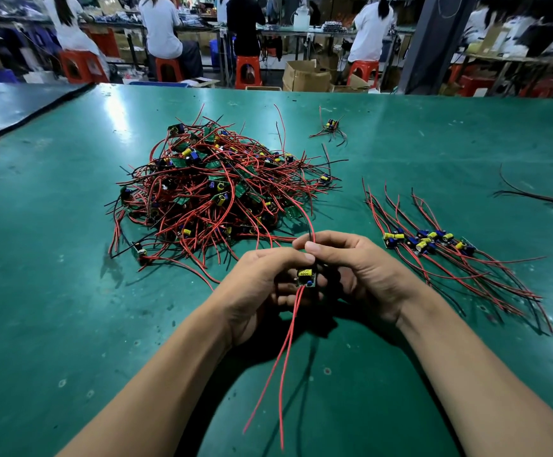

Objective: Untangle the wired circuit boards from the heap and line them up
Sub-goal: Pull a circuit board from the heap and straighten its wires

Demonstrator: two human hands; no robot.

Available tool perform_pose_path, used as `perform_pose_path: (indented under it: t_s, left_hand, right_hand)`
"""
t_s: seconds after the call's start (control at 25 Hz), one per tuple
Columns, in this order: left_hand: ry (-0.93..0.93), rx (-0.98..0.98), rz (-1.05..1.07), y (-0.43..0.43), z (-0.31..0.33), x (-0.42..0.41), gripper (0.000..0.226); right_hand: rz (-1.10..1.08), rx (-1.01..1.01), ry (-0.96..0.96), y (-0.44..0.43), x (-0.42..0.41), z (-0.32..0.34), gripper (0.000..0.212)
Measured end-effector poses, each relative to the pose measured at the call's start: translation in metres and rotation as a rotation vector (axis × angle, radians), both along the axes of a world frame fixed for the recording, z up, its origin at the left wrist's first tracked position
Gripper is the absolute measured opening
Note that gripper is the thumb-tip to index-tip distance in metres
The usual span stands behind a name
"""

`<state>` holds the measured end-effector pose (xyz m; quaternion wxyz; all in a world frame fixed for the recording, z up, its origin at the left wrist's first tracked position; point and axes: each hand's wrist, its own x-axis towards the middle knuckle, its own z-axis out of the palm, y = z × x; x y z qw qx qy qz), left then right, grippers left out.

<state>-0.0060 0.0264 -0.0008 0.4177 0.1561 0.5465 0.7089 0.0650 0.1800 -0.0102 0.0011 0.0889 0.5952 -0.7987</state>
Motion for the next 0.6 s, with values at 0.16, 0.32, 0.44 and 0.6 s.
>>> perform_pose_path:
  t_s: [0.16, 0.32, 0.44, 0.6]
  left_hand:
    - [-0.04, 0.028, 0.01, 0.003, 0.0, 0.003, 0.015]
    - [0.118, -0.035, 0.051, 0.003, 0.002, 0.005, 0.016]
    - [0.147, -0.06, 0.114, 0.005, 0.003, 0.006, 0.022]
    - [0.122, -0.07, 0.119, 0.006, 0.006, 0.008, 0.026]
  right_hand:
    - [0.032, -0.141, 0.007, -0.002, 0.0, 0.002, 0.011]
    - [-0.018, -0.125, 0.04, 0.0, -0.004, -0.003, 0.015]
    - [-0.093, -0.025, 0.068, -0.001, -0.007, -0.009, 0.022]
    - [-0.205, 0.029, 0.06, -0.002, -0.009, -0.01, 0.024]
